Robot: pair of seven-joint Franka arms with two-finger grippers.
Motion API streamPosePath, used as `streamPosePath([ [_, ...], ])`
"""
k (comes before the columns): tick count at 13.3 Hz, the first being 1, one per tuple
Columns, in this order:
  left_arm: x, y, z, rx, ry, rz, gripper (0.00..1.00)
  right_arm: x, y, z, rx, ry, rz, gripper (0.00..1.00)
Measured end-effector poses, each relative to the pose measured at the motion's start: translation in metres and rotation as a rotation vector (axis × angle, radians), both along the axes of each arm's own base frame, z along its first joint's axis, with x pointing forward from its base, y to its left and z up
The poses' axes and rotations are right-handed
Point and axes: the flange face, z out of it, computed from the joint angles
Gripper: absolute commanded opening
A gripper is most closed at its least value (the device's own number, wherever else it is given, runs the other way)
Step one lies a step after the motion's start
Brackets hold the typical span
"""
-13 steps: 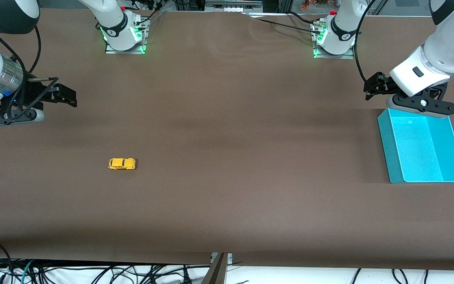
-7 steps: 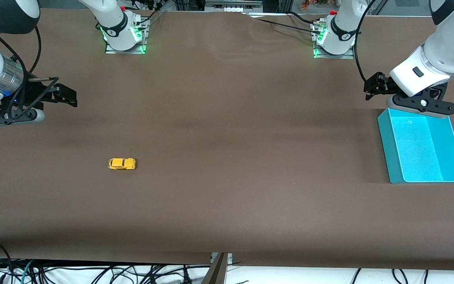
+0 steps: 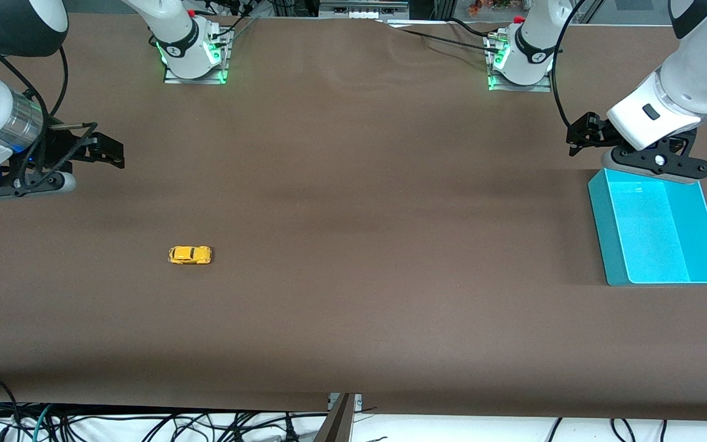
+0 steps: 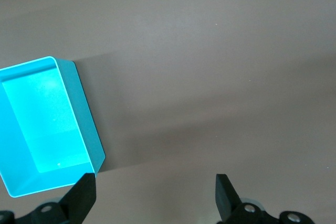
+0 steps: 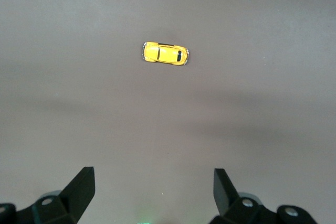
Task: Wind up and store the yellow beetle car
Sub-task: 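Move the right gripper down over the yellow beetle car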
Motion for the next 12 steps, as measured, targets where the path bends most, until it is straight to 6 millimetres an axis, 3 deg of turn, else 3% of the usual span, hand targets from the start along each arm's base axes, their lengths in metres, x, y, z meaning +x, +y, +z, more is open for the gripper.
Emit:
streamPosePath([
  [6,0.000,0.000,0.000,0.000,0.000,0.000,1.00,0.014,0.013,-0.038,-0.002,0.052,0.062,1.00],
  [12,0.000,0.000,0.000,0.000,0.000,0.000,1.00,0.048,0.019,-0.099,0.029,0.034,0.478,1.00],
])
